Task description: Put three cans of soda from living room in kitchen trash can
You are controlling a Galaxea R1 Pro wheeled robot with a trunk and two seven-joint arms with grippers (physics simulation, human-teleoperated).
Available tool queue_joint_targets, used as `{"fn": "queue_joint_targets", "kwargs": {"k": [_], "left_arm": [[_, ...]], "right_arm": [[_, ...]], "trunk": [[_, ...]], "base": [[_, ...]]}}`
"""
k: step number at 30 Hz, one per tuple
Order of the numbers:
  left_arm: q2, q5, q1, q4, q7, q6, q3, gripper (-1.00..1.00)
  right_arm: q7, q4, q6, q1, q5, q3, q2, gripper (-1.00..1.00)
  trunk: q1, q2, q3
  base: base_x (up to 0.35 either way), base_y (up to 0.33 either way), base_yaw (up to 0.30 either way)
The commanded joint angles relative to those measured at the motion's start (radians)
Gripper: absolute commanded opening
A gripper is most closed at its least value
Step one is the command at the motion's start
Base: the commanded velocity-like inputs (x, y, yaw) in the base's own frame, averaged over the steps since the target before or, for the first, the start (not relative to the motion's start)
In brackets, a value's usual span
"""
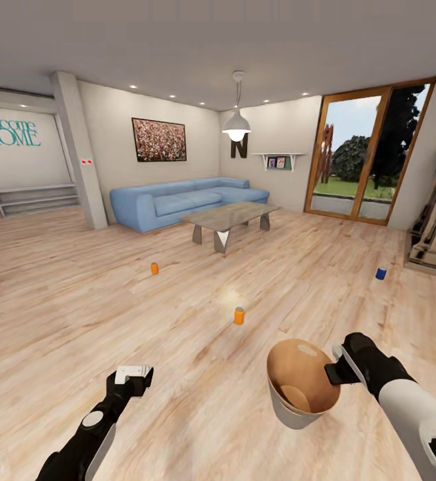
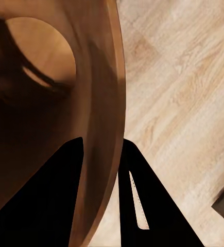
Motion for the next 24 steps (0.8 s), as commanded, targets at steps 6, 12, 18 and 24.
{"fn": "queue_joint_targets", "kwargs": {"k": [6, 12, 18, 24], "left_arm": [[0.000, -0.001, 0.000, 0.000, 0.000, 0.000, 0.000, 1.00], [0.000, -0.001, 0.000, 0.000, 0.001, 0.000, 0.000, 1.00], [0.000, -0.001, 0.000, 0.000, 0.001, 0.000, 0.000, 1.00], [0.000, -0.001, 0.000, 0.000, 0.000, 0.001, 0.000, 1.00]], "right_arm": [[0.000, 0.000, 0.000, 0.002, -0.018, -0.002, 0.001, -1.00], [0.000, 0.001, -0.004, 0.003, -0.019, -0.002, 0.001, -1.00], [0.000, 0.001, -0.006, 0.003, -0.023, -0.003, 0.000, -1.00], [0.002, 0.002, -0.006, 0.003, -0.027, -0.004, 0.002, -1.00]], "trunk": [[0.000, 0.000, 0.000], [0.000, 0.000, 0.000], [0.000, 0.000, 0.000], [0.000, 0.000, 0.000]], "base": [[0.320, 0.000, 0.000], [0.327, 0.000, 0.000], [0.327, 0.000, -0.041], [0.328, 0.000, -0.175]]}}
